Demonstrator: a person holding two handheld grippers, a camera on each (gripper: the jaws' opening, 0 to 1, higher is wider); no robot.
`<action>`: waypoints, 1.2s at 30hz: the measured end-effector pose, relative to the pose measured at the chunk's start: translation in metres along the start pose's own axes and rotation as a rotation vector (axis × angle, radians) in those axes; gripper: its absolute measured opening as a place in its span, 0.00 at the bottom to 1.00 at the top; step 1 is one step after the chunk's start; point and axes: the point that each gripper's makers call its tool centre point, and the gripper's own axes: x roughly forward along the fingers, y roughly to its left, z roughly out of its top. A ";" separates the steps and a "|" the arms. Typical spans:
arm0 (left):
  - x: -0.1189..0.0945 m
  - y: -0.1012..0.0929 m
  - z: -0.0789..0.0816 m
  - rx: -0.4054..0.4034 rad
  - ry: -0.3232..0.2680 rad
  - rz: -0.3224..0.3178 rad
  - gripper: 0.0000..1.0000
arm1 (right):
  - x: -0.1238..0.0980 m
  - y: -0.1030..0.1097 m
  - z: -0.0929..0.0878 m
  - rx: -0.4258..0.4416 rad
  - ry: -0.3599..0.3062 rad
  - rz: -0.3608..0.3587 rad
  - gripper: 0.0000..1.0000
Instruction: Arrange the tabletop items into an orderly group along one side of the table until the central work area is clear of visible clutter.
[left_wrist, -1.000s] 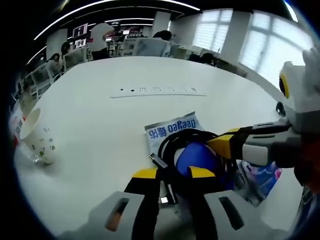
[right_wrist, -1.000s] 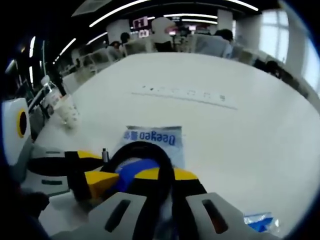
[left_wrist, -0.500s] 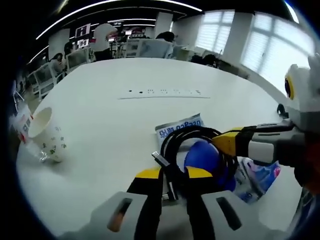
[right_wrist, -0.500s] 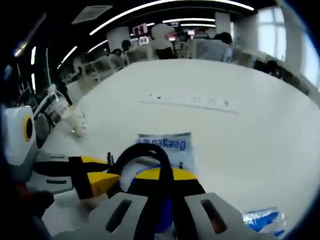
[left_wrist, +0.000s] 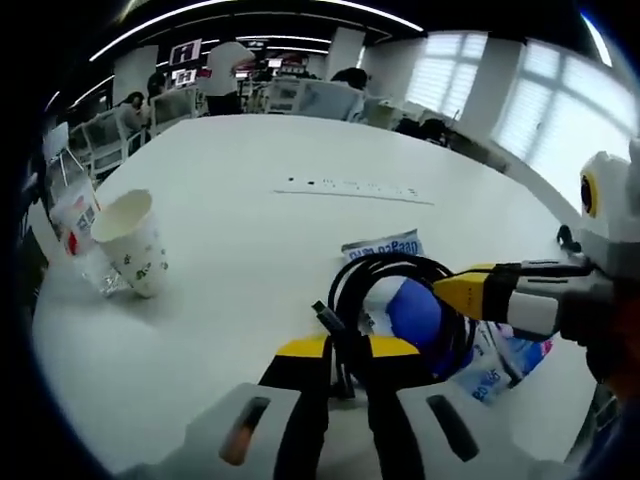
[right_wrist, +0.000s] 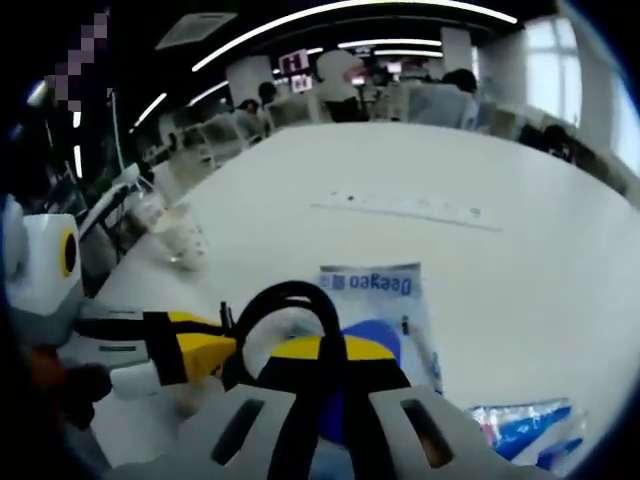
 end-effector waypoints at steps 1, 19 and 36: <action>-0.003 0.001 -0.001 0.003 -0.001 0.002 0.11 | -0.001 0.002 0.000 0.003 -0.001 0.003 0.01; -0.044 0.020 -0.034 -0.013 0.045 0.024 0.11 | -0.019 0.047 -0.032 0.024 0.023 0.057 0.01; -0.072 0.027 -0.069 -0.027 0.105 0.043 0.10 | -0.031 0.072 -0.069 0.059 0.068 0.093 0.01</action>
